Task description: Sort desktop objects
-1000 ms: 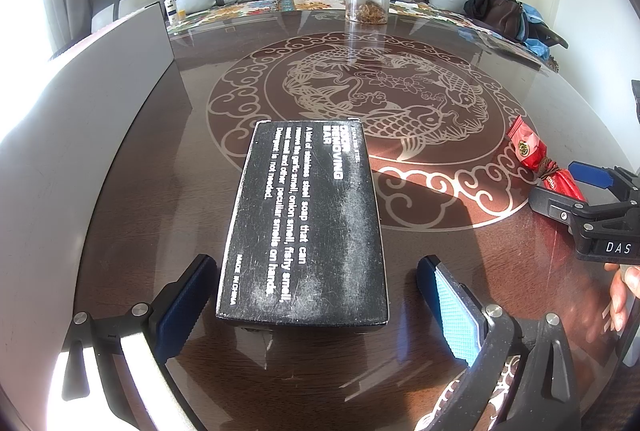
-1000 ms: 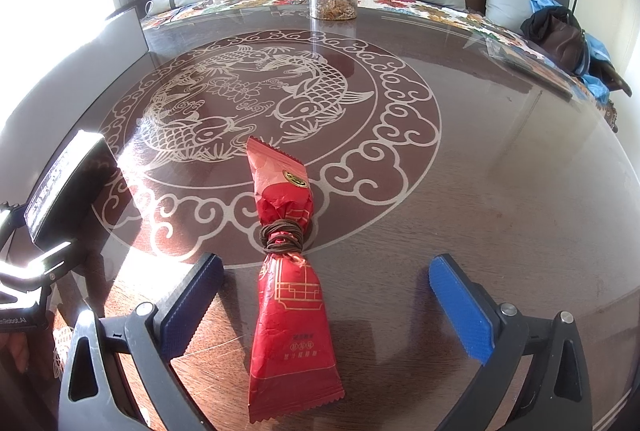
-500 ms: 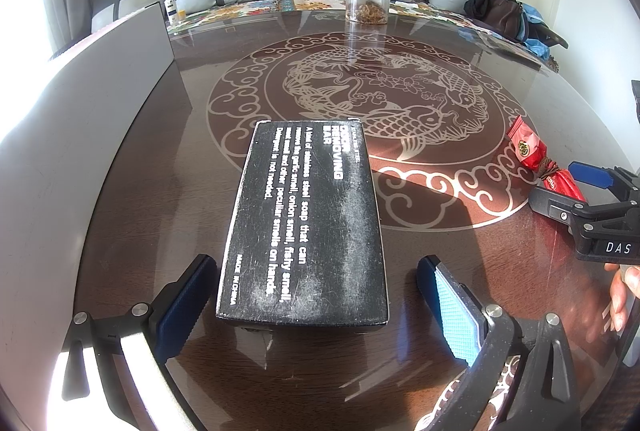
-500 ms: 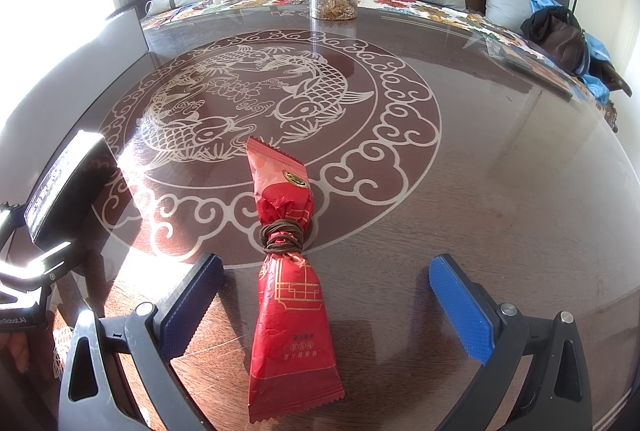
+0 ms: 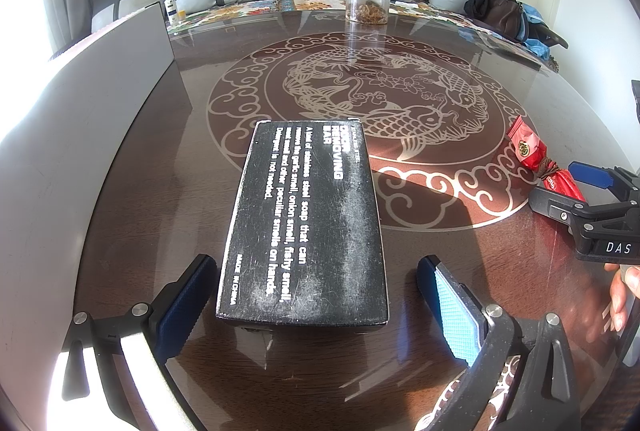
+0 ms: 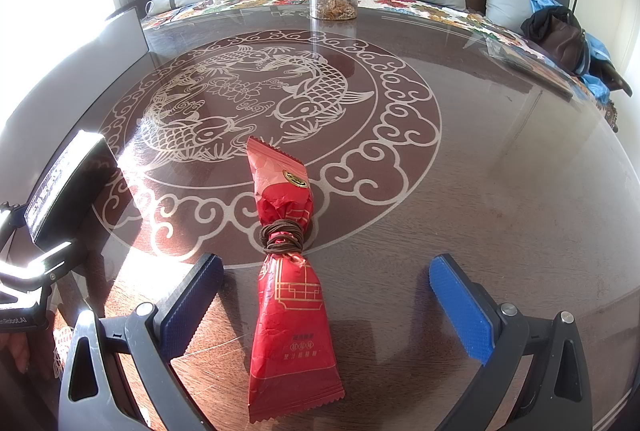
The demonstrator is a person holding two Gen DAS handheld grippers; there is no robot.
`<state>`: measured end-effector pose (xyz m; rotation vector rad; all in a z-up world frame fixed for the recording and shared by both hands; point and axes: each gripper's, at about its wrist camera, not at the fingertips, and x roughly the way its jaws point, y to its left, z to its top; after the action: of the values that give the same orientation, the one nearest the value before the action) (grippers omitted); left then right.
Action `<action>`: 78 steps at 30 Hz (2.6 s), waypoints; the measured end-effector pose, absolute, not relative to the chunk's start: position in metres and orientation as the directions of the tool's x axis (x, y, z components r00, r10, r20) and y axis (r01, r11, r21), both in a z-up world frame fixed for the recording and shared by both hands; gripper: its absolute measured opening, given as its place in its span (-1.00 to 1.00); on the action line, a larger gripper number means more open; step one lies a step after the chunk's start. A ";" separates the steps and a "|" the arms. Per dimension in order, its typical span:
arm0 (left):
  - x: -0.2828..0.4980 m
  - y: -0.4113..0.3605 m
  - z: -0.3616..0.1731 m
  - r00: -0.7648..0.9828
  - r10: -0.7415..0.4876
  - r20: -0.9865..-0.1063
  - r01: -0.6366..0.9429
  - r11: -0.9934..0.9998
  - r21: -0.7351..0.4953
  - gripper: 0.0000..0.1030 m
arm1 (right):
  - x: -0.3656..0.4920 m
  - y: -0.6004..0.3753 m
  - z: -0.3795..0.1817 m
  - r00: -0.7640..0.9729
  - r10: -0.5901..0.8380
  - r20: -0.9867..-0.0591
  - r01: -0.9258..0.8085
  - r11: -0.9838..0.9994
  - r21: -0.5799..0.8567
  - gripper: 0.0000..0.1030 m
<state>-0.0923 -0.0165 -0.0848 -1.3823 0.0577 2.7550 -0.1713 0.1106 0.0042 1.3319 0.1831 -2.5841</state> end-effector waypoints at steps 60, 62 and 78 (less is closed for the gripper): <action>-0.116 -0.026 -0.060 -0.498 0.118 -0.859 -0.161 -0.986 -0.042 0.11 | -0.181 0.093 0.028 -0.374 -0.111 -0.921 0.357 -0.934 -0.033 -0.57; -0.105 -0.035 -0.045 -0.525 0.151 -0.837 -0.147 -0.985 -0.086 0.11 | -0.177 0.091 0.039 -0.378 -0.124 -0.917 0.367 -0.930 -0.026 -0.57; -0.034 -0.267 0.083 -0.683 -0.008 -0.730 0.206 -0.961 -0.182 0.11 | -0.153 -0.118 0.201 -0.415 -0.534 -0.736 0.642 -0.745 0.179 -0.57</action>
<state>-0.0344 -0.2669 0.0833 -1.2856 -0.4108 2.9665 -0.1530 -0.1178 0.2010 1.0655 0.1699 -2.1713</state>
